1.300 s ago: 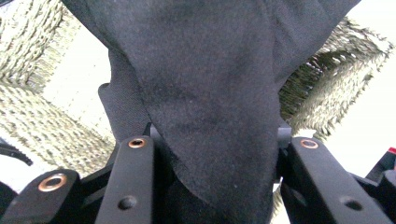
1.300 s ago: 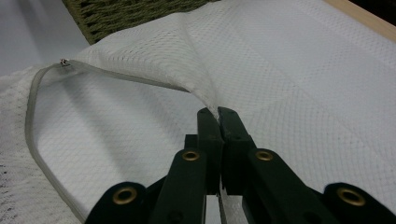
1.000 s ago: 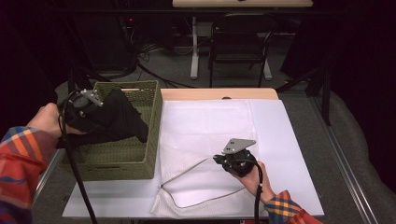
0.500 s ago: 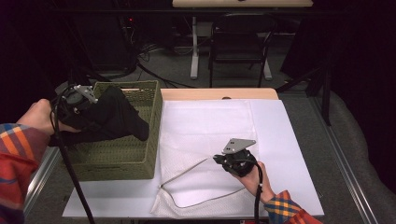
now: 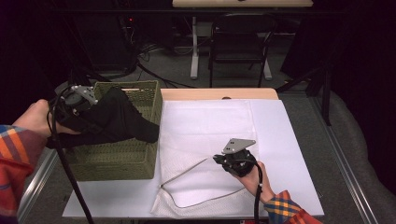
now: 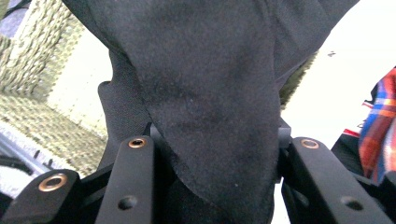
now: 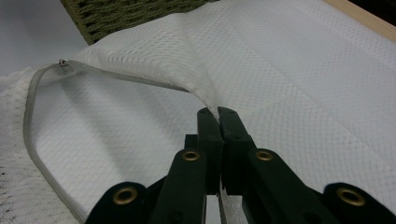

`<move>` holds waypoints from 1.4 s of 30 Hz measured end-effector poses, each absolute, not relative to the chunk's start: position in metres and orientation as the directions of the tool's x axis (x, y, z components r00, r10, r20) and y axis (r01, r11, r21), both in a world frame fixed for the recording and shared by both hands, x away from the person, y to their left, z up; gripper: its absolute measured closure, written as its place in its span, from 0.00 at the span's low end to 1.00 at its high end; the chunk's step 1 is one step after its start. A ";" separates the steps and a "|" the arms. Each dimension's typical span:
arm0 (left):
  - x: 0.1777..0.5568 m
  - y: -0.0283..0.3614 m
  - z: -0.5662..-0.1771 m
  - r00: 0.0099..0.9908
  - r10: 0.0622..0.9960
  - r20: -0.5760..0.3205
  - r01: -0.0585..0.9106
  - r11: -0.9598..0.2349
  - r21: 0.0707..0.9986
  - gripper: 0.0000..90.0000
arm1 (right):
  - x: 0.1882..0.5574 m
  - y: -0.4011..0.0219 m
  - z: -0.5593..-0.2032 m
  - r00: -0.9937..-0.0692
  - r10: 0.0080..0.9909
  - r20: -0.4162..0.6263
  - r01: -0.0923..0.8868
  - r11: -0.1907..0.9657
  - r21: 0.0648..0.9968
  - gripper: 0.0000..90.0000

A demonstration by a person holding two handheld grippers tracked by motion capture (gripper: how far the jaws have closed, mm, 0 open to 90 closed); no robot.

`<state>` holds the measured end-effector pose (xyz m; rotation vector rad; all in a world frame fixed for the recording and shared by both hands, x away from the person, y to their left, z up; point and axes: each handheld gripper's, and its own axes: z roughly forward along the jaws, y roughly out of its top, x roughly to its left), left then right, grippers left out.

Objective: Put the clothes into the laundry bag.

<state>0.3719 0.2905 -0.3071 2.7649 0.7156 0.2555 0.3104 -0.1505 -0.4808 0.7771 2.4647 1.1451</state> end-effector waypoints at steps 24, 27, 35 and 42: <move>0.343 0.263 -0.311 0.892 0.449 0.046 0.413 -0.854 0.317 0.66 | 0.310 -0.150 -0.480 -0.800 0.598 -0.054 0.342 0.528 0.777 0.99; 0.339 0.258 -0.312 0.896 0.441 0.046 0.407 -0.859 0.312 0.66 | 0.310 -0.150 -0.480 -0.799 0.598 -0.053 0.344 0.528 0.776 0.99; 0.330 0.246 -0.313 0.906 0.421 0.042 0.388 -0.867 0.314 0.66 | 0.310 -0.150 -0.480 -0.798 0.600 -0.055 0.343 0.527 0.777 0.99; 0.323 0.237 -0.318 0.906 0.421 0.027 0.393 -0.865 0.312 0.66 | 0.310 -0.150 -0.480 -0.796 0.603 -0.055 0.343 0.524 0.779 0.99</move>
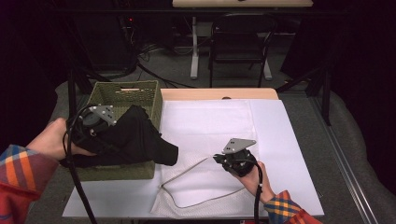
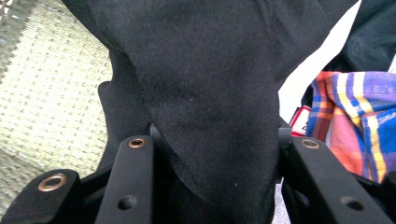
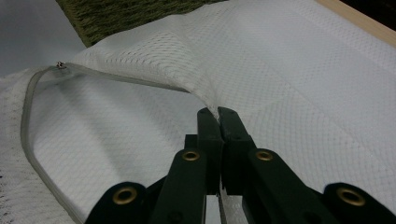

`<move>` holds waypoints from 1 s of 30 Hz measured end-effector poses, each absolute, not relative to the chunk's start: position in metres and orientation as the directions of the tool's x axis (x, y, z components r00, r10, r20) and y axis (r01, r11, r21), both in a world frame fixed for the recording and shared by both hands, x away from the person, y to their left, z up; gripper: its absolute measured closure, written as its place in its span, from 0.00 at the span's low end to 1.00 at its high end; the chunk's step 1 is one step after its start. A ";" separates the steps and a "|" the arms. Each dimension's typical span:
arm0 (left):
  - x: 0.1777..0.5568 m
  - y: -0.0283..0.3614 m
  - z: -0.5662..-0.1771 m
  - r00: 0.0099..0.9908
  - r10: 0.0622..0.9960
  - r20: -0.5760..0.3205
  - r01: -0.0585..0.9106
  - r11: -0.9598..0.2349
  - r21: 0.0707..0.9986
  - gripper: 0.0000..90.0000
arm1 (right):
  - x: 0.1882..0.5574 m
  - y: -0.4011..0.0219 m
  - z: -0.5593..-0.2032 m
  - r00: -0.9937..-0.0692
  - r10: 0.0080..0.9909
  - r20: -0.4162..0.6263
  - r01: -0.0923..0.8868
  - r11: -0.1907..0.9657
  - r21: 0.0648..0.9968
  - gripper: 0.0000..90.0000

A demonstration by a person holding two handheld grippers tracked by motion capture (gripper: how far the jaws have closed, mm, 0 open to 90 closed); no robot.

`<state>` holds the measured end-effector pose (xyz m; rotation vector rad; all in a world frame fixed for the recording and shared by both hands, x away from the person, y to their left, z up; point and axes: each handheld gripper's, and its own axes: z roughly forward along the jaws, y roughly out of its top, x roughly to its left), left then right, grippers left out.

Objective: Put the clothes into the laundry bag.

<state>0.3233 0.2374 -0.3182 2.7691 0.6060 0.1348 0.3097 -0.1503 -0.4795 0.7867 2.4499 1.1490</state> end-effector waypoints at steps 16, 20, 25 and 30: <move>0.307 0.217 -0.325 0.908 0.419 -0.005 0.399 -0.859 0.321 0.66 | 0.310 -0.150 -0.479 -0.795 0.604 -0.058 0.341 0.524 0.780 0.99; 0.304 0.212 -0.327 0.909 0.416 -0.022 0.400 -0.856 0.327 0.66 | 0.310 -0.150 -0.479 -0.795 0.604 -0.058 0.341 0.525 0.780 0.99; 0.300 0.206 -0.329 0.912 0.409 -0.036 0.397 -0.856 0.331 0.66 | 0.310 -0.150 -0.479 -0.795 0.603 -0.059 0.341 0.525 0.780 0.99; 0.297 0.200 -0.331 0.915 0.400 -0.048 0.393 -0.860 0.327 0.66 | 0.310 -0.150 -0.479 -0.795 0.604 -0.059 0.340 0.525 0.780 0.99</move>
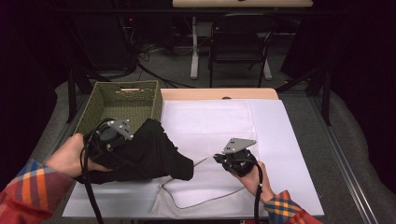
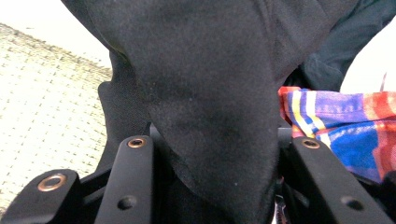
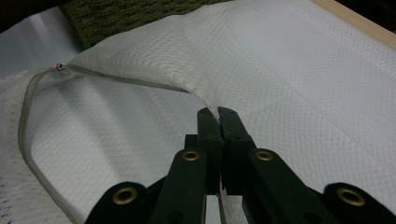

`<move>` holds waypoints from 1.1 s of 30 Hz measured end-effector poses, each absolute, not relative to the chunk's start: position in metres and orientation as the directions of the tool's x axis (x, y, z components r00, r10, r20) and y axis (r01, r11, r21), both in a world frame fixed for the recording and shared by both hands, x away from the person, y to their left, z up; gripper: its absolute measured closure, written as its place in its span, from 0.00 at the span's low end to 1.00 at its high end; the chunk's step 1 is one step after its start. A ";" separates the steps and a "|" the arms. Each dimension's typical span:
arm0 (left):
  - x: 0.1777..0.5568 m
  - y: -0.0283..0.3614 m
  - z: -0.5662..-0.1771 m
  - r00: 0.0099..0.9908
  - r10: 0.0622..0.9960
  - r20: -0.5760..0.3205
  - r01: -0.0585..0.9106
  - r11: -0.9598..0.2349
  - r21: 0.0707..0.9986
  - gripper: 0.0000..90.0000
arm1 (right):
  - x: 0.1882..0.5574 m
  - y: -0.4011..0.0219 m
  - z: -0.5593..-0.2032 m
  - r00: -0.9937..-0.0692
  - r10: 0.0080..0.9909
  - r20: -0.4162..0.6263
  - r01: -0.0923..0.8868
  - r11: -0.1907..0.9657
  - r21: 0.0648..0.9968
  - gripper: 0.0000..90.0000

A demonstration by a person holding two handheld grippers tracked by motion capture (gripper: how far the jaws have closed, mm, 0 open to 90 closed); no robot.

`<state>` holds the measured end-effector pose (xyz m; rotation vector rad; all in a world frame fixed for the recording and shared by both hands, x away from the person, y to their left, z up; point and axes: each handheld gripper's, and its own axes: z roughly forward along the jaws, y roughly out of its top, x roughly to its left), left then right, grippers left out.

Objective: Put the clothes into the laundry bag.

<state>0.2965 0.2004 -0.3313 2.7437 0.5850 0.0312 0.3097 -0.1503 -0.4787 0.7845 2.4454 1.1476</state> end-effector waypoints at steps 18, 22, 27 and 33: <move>0.289 0.186 -0.342 0.918 0.388 -0.087 0.394 -0.856 0.336 0.66 | 0.310 -0.150 -0.478 -0.790 0.610 -0.059 0.342 0.519 0.783 0.99; 0.288 0.183 -0.344 0.921 0.380 -0.090 0.387 -0.856 0.342 0.66 | 0.310 -0.151 -0.478 -0.788 0.612 -0.060 0.342 0.518 0.784 0.99; 0.286 0.178 -0.347 0.925 0.368 -0.095 0.377 -0.859 0.346 0.66 | 0.310 -0.151 -0.478 -0.786 0.616 -0.060 0.344 0.515 0.785 0.99; 0.284 0.174 -0.350 0.928 0.358 -0.106 0.372 -0.857 0.357 0.66 | 0.310 -0.151 -0.477 -0.783 0.619 -0.060 0.345 0.513 0.786 0.99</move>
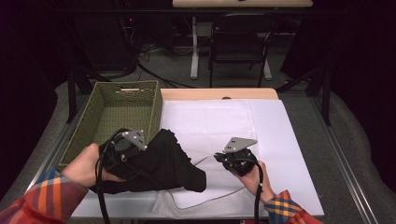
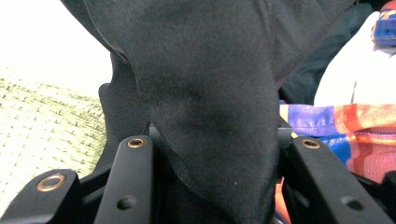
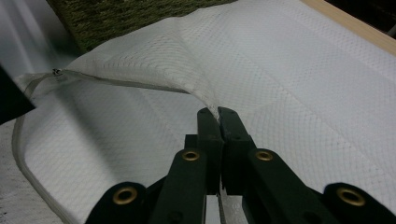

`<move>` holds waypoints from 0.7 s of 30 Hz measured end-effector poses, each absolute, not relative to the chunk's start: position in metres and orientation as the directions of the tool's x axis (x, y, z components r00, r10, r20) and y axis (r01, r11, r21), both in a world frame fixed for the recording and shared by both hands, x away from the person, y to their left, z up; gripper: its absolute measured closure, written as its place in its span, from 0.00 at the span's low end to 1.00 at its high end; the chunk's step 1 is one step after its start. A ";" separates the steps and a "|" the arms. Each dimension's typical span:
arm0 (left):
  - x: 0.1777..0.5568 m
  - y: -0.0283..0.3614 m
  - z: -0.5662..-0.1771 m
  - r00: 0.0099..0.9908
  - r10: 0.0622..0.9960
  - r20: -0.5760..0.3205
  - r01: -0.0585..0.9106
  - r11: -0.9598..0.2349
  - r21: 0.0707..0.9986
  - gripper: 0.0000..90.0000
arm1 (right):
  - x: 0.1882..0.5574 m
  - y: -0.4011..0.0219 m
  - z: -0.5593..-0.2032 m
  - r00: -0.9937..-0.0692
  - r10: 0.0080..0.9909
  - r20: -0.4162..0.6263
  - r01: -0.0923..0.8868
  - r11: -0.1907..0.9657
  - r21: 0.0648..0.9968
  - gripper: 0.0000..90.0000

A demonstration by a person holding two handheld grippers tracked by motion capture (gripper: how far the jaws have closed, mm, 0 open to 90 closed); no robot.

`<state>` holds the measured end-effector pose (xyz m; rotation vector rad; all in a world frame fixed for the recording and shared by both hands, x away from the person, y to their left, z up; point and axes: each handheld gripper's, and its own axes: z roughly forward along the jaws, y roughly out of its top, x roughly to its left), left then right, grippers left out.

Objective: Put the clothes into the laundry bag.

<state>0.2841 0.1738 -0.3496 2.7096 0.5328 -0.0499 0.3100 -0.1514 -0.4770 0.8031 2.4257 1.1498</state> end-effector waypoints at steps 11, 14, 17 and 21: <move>0.281 0.164 -0.360 0.935 0.332 -0.124 0.354 -0.856 0.377 0.66 | 0.310 -0.151 -0.476 -0.780 0.623 -0.058 0.346 0.507 0.789 0.99; 0.280 0.160 -0.364 0.937 0.324 -0.128 0.348 -0.856 0.381 0.66 | 0.310 -0.152 -0.476 -0.780 0.623 -0.059 0.346 0.507 0.790 0.99; 0.279 0.157 -0.368 0.938 0.319 -0.133 0.346 -0.857 0.383 0.66 | 0.310 -0.152 -0.475 -0.779 0.625 -0.058 0.346 0.505 0.791 0.99; 0.279 0.153 -0.372 0.940 0.311 -0.142 0.342 -0.853 0.395 0.66 | 0.310 -0.153 -0.474 -0.778 0.626 -0.058 0.345 0.503 0.793 0.99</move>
